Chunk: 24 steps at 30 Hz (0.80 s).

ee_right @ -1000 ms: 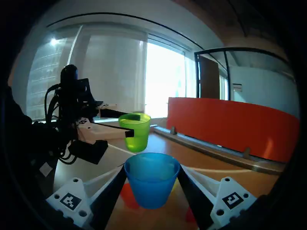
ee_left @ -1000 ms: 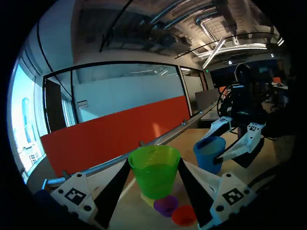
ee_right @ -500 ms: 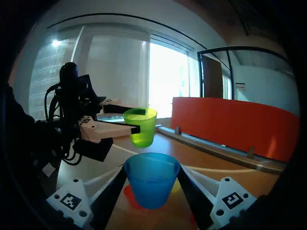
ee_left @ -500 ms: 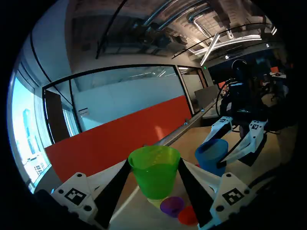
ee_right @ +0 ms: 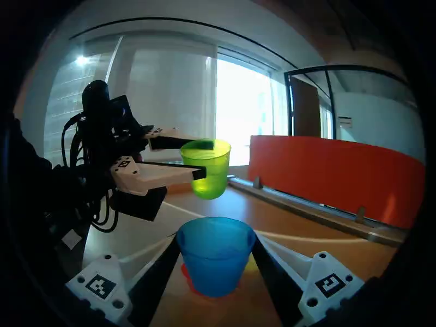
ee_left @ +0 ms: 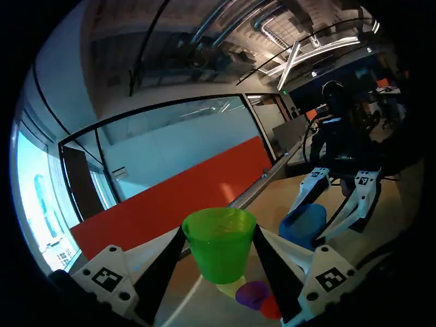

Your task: Pour water

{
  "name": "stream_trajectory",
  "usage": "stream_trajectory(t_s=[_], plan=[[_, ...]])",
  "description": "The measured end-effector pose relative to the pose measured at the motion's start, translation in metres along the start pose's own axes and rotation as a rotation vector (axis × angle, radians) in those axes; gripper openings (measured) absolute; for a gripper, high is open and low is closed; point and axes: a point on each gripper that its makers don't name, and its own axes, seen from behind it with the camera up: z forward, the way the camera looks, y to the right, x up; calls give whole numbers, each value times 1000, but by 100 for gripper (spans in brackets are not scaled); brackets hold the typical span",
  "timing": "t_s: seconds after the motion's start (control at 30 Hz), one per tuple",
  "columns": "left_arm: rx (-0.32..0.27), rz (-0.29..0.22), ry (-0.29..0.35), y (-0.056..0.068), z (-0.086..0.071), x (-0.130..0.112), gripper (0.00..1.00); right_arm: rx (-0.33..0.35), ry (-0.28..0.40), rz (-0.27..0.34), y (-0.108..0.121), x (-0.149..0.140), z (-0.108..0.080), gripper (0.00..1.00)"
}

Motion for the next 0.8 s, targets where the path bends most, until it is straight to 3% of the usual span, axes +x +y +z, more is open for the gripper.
stream_trajectory(t_s=[0.67, 0.8], plan=[[-1, 164, 11, 8, 3, 13, 87, 38, -14, 14, -14, -14, 2, 91], [-7, 178, 6, 11, 4, 13, 87, 43, -18, 17, -16, -17, 2, 91]])
